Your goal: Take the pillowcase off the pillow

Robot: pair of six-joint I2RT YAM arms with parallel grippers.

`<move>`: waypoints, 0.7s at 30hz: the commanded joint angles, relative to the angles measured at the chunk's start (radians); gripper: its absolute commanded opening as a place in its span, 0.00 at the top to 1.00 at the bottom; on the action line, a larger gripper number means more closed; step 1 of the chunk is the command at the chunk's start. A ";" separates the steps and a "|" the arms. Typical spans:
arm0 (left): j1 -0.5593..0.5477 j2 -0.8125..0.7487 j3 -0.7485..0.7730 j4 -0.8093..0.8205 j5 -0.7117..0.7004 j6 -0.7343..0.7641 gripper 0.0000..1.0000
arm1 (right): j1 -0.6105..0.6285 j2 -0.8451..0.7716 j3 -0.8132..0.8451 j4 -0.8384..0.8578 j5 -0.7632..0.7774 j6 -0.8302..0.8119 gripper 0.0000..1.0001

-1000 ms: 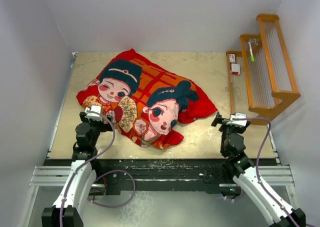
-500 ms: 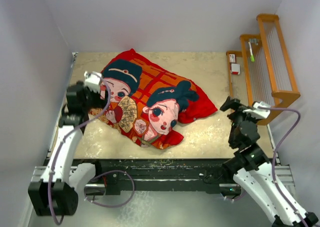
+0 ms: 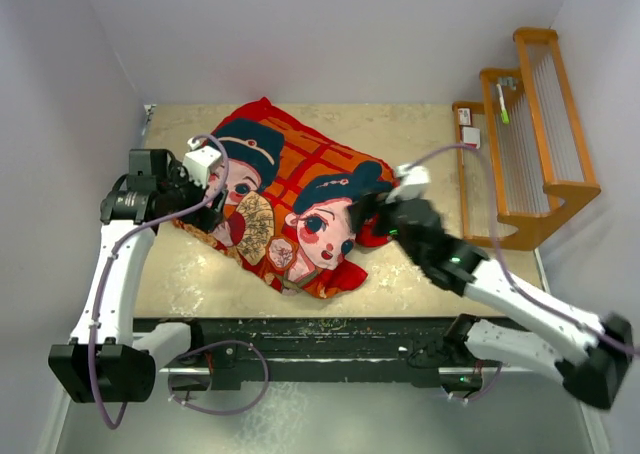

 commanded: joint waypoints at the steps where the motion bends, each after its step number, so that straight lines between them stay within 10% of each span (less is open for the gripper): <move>1: 0.003 -0.044 0.052 -0.152 0.047 0.076 0.01 | 0.250 0.263 0.170 -0.102 0.117 0.006 0.00; 16: 0.003 -0.129 0.098 -0.316 -0.134 0.201 0.01 | 0.311 0.638 0.240 -0.226 -0.004 0.286 0.11; 21: 0.004 -0.148 0.137 -0.363 -0.105 0.210 0.01 | 0.310 0.688 0.318 -0.241 -0.070 0.288 0.53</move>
